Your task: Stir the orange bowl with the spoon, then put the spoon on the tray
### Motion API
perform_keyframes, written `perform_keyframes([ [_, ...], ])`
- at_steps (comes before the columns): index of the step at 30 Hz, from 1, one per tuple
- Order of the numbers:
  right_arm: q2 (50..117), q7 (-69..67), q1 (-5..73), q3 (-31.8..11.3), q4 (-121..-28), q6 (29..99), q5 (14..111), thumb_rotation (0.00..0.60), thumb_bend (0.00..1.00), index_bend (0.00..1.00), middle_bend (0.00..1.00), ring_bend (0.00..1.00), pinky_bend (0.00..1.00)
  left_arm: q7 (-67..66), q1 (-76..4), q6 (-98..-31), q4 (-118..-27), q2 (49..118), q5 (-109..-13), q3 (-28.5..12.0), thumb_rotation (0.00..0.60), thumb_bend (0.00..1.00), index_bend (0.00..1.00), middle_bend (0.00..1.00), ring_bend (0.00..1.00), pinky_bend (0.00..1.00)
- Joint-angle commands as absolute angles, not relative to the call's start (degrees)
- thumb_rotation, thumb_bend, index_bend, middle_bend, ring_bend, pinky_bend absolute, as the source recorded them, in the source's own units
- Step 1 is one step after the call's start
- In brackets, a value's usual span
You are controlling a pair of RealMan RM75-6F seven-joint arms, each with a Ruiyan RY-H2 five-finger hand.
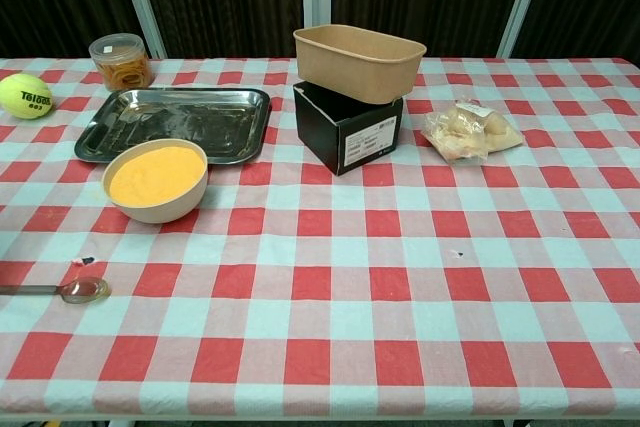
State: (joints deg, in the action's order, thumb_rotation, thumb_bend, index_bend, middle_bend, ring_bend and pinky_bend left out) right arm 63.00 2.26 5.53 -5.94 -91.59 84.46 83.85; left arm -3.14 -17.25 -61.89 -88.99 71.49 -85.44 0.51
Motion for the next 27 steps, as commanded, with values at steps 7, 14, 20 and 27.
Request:
perform_keyframes([
  [7,63.06,2.44,5.87,-5.91,-91.66,83.89,83.71,0.6,0.15,0.0,0.08,0.0,0.06,-7.08,-18.51,-58.29,-87.46,77.17,-79.89,0.94,0.6,0.25,0.57,0.91,0.88,0.97],
  [14,63.17,1.7,5.82,-5.73,-91.01,83.59,83.46,0.6,0.15,0.0,0.08,0.0,0.06,-11.1,-18.25,-57.87,-87.92,80.0,-75.21,0.75,0.6,0.25,0.58,0.93,0.9,0.98],
  [20,63.21,1.3,5.87,-5.73,-90.69,83.52,83.42,0.6,0.15,0.0,0.08,0.0,0.06,-13.59,-18.6,-56.97,-88.64,80.95,-72.65,1.08,0.6,0.29,0.58,0.93,0.91,0.98],
  [27,63.2,0.99,5.86,-5.71,-90.51,83.31,83.13,0.6,0.15,0.0,0.08,0.0,0.06,-14.27,-18.9,-56.74,-88.6,81.47,-71.33,1.21,0.6,0.34,0.58,0.94,0.91,0.98],
])
